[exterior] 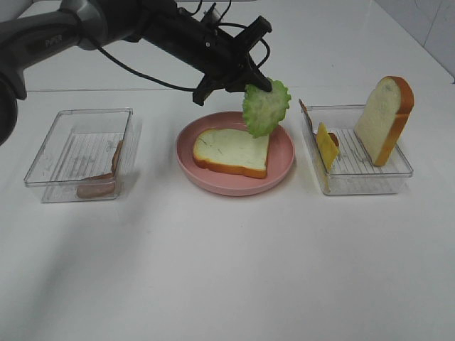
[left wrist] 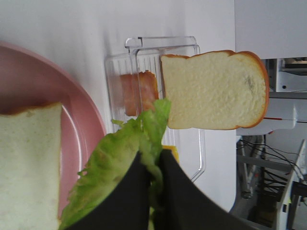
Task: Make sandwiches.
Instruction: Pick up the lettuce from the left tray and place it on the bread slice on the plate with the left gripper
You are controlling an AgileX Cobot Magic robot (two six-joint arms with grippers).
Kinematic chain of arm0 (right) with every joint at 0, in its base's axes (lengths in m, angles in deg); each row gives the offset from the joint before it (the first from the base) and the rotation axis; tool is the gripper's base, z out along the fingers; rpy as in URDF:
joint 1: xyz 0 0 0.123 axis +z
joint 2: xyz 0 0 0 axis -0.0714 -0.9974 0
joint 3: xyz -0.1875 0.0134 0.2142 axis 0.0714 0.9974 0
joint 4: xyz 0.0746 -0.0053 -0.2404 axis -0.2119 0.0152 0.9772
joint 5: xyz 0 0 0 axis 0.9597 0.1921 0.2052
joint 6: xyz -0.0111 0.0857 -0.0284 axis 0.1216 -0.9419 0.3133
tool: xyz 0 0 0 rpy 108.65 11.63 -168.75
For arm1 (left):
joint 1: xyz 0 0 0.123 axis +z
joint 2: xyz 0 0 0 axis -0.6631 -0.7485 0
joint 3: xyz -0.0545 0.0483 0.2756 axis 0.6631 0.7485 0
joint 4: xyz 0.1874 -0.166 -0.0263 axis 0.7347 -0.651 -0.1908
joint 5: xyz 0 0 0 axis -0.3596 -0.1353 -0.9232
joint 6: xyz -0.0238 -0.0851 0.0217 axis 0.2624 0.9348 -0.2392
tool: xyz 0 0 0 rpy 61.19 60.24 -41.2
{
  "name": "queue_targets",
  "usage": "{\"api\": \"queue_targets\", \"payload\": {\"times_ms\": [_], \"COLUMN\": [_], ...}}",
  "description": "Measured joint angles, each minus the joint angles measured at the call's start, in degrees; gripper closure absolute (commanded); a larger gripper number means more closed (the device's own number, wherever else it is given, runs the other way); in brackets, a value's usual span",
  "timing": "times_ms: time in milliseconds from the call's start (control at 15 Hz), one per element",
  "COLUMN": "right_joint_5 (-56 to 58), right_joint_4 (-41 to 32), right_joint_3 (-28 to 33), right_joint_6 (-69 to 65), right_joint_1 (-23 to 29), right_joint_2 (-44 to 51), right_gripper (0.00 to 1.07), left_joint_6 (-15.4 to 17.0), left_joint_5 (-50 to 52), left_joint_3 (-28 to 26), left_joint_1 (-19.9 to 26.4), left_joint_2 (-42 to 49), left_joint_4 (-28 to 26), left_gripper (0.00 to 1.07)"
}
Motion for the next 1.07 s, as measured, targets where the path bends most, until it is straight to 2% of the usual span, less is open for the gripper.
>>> {"api": "queue_targets", "payload": {"times_ms": [200,333,400,800,933,1000,1067], "right_joint_5": [0.00,0.00,0.00,0.00,0.00,0.00,0.00], "right_joint_4": [0.00,0.00,0.00,0.00,0.00,0.00,0.00], "right_joint_3": [0.00,0.00,0.00,0.00,0.00,0.00,0.00], "right_joint_6": [0.00,0.00,0.00,0.00,0.00,0.00,0.00], "right_joint_1": [0.00,0.00,0.00,0.00,0.00,0.00,0.00], "right_joint_2": [0.00,0.00,0.00,0.00,0.00,0.00,0.00], "right_gripper": [0.09,0.09,0.09,0.09,0.09,0.09,0.09], "left_joint_6": [-0.17,1.60,3.50,3.84,3.72,3.67,3.50], "left_joint_5": [-0.40,-1.43,-2.46,-3.44,-3.50,-3.50,-3.38], "left_joint_3": [0.00,0.00,0.00,0.00,0.00,0.00,0.00], "left_joint_1": [0.00,0.34,1.43,2.58,2.58,2.58,2.58], "left_joint_2": [-2.23,-3.38,-4.30,-4.41,-4.41,-4.41,-4.41], "left_joint_4": [-3.09,-3.32,-1.49,8.71,14.04,17.02,18.62], "left_gripper": [1.07,1.07,1.07,1.07,1.06,0.95,0.76]}}
